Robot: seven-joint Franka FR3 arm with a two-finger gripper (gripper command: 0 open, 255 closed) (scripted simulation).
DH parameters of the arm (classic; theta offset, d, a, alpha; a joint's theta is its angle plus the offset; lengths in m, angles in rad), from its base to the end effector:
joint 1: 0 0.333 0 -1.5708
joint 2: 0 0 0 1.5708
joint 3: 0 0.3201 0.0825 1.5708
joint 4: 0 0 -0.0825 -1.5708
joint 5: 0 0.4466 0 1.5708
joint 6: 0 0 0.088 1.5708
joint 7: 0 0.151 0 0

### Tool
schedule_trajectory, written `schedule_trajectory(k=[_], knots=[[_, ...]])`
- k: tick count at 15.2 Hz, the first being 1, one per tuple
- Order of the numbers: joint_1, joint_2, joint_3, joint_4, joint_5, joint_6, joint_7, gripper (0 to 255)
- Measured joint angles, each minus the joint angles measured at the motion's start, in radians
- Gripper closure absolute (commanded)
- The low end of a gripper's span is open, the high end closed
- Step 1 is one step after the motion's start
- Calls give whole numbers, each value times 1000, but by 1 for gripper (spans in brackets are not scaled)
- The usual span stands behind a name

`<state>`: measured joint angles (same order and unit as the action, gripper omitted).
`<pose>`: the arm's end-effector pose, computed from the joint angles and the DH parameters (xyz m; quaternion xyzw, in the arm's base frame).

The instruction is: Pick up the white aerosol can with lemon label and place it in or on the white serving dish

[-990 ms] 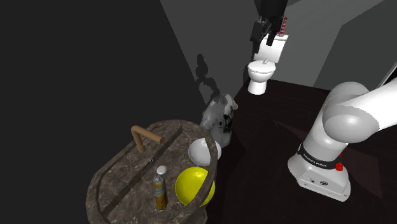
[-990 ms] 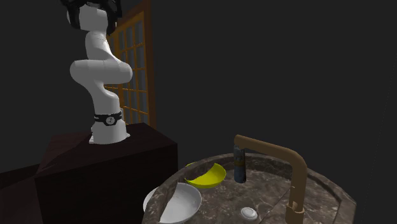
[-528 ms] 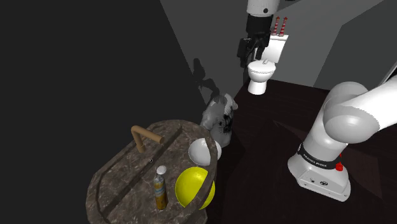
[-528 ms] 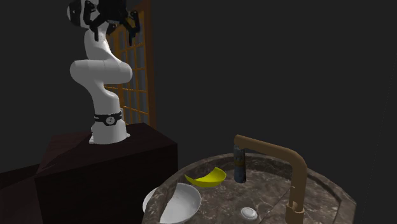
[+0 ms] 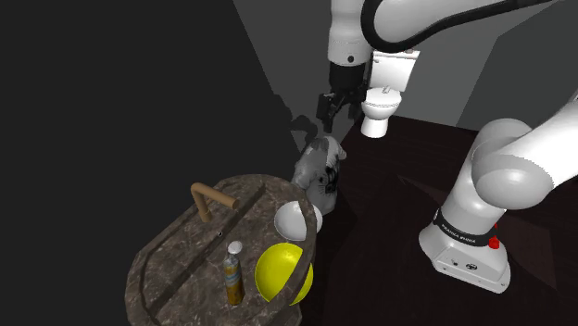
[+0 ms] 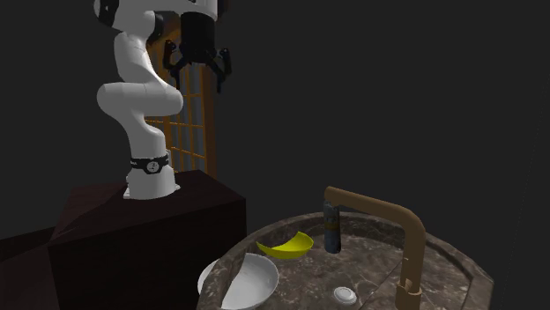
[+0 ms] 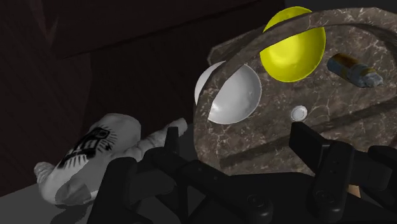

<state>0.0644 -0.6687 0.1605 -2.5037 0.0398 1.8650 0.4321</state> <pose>0.4016 0.0939 0.4465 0.9916 -0.1252 0.0209 0.0253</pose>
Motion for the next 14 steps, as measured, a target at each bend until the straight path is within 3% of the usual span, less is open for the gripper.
schedule_trajectory(k=[8,14], knots=[[30,203,132,4,55,185,171,0],[33,418,228,61,40,330,314,0]])
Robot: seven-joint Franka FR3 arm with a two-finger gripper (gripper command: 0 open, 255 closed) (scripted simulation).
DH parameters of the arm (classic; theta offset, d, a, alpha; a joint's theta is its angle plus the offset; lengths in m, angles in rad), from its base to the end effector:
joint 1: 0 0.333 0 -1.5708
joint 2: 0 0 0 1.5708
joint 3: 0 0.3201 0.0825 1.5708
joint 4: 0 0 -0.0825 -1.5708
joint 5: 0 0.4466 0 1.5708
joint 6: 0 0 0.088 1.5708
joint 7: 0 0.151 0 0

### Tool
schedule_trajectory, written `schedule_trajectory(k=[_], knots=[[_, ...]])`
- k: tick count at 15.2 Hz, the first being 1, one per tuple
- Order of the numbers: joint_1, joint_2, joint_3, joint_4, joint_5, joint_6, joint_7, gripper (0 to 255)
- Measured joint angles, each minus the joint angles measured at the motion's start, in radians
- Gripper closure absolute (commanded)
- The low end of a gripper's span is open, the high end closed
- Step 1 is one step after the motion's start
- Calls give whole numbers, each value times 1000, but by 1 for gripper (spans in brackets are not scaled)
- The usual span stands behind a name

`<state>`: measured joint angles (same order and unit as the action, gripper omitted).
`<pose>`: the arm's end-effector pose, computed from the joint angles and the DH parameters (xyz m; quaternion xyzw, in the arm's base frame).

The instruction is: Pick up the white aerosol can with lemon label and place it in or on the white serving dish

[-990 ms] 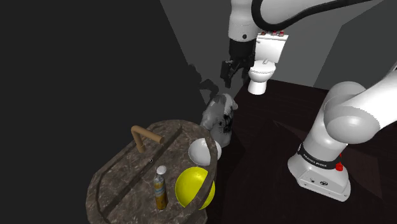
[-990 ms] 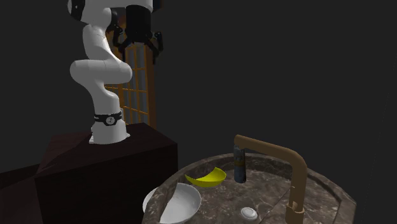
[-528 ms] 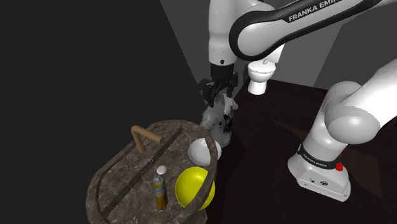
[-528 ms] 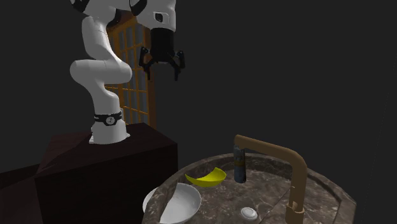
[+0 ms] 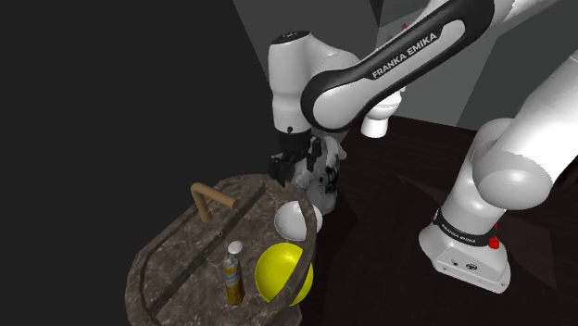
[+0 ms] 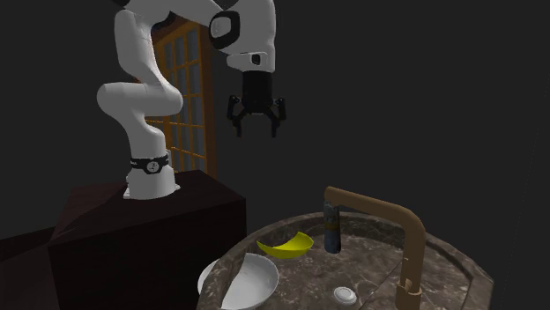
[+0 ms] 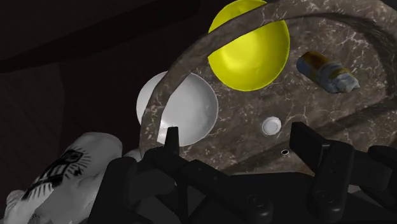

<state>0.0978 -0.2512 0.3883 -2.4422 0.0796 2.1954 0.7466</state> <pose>0.4432 0.2320 0.3113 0.9872 -0.1589 0.0039 0.0155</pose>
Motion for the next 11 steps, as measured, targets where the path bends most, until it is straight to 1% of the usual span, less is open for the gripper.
schedule_trajectory(k=[2,6,11], knots=[[4,71,31,29,-17,37,57,0],[15,229,77,103,-81,104,180,0],[57,439,89,222,-194,166,332,0]])
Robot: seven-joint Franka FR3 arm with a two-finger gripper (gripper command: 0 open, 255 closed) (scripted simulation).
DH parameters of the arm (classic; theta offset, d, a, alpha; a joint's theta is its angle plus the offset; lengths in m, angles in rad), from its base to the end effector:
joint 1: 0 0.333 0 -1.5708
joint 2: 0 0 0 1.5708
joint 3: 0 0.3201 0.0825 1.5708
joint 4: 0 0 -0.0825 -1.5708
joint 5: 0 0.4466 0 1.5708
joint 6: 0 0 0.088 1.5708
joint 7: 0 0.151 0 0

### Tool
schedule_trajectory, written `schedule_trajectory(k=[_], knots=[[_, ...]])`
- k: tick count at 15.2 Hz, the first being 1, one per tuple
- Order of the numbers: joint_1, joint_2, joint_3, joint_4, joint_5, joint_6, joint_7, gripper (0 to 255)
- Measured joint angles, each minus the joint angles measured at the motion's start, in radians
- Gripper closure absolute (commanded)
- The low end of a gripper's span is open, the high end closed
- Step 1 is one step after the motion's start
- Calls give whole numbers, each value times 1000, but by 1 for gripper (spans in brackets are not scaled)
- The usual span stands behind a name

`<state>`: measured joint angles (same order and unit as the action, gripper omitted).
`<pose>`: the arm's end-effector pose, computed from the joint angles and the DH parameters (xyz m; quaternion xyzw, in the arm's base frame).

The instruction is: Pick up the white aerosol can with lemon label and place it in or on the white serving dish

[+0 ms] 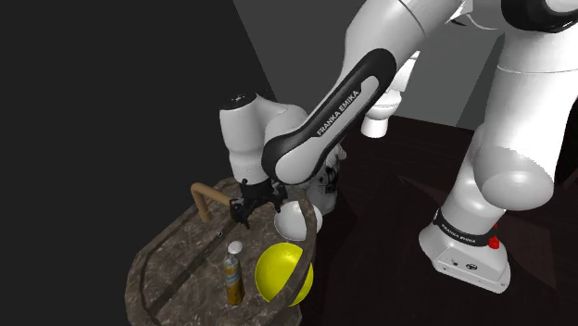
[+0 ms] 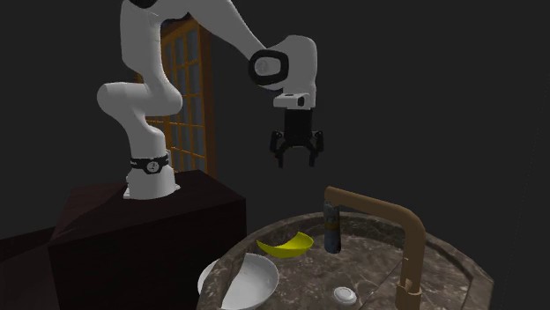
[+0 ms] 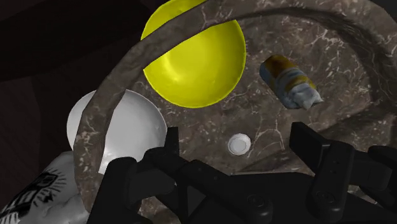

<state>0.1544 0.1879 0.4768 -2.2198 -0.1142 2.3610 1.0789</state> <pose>0.4715 0.3461 0.2129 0.9827 -0.1848 -0.0099 0.0063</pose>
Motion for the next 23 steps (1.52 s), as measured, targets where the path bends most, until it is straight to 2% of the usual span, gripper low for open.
schedule_trajectory(k=[5,11,18,23], knots=[[79,207,-30,160,-99,22,127,0],[179,423,-73,376,-158,9,218,0],[210,508,-101,409,-189,59,243,0],[212,521,-107,411,-194,70,244,0]])
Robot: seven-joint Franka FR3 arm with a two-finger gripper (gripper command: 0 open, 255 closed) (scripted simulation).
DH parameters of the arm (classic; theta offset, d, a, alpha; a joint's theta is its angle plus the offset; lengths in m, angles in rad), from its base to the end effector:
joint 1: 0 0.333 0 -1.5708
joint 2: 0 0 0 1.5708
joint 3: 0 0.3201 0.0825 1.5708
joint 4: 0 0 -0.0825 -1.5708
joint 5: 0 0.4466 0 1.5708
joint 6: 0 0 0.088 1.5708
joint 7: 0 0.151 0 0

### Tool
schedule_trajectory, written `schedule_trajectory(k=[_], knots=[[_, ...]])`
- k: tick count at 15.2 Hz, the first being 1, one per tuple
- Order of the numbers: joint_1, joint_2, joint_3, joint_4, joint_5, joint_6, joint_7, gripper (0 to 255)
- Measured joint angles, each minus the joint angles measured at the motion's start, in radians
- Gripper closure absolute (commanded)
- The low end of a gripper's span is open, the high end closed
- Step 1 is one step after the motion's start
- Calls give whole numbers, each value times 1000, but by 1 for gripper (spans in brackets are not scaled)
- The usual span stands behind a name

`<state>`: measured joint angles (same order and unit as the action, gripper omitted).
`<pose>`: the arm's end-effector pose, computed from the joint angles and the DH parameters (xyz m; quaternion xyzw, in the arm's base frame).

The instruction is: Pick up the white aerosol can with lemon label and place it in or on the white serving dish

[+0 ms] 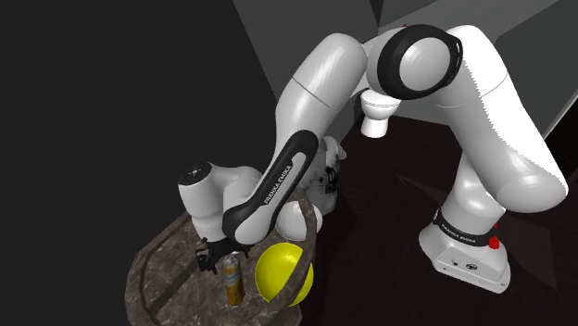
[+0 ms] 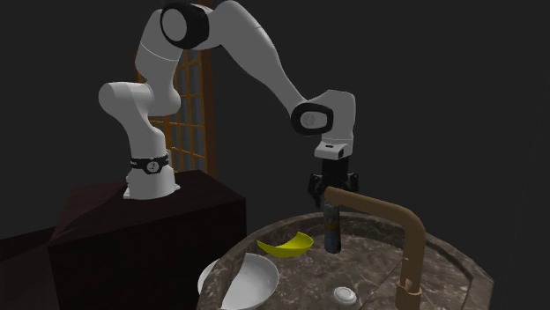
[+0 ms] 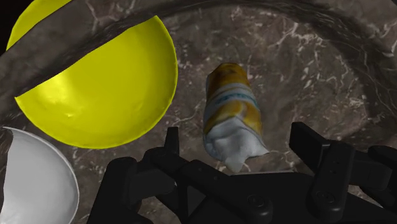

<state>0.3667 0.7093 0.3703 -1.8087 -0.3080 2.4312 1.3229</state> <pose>0.5118 0.4567 0.0791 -0.9770 0.2118 0.0239 0.0019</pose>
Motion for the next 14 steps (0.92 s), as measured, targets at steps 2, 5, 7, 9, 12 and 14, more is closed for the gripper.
schedule_trajectory(k=[2,5,7,9,12,14], knots=[[0,0,0,0,0,0,0,0],[0,0,0,0,0,0,0,255],[0,0,0,0,0,0,0,255],[0,0,0,0,0,1,0,255],[0,0,0,0,0,0,0,255],[-2,-5,1,-1,2,-3,-1,255]])
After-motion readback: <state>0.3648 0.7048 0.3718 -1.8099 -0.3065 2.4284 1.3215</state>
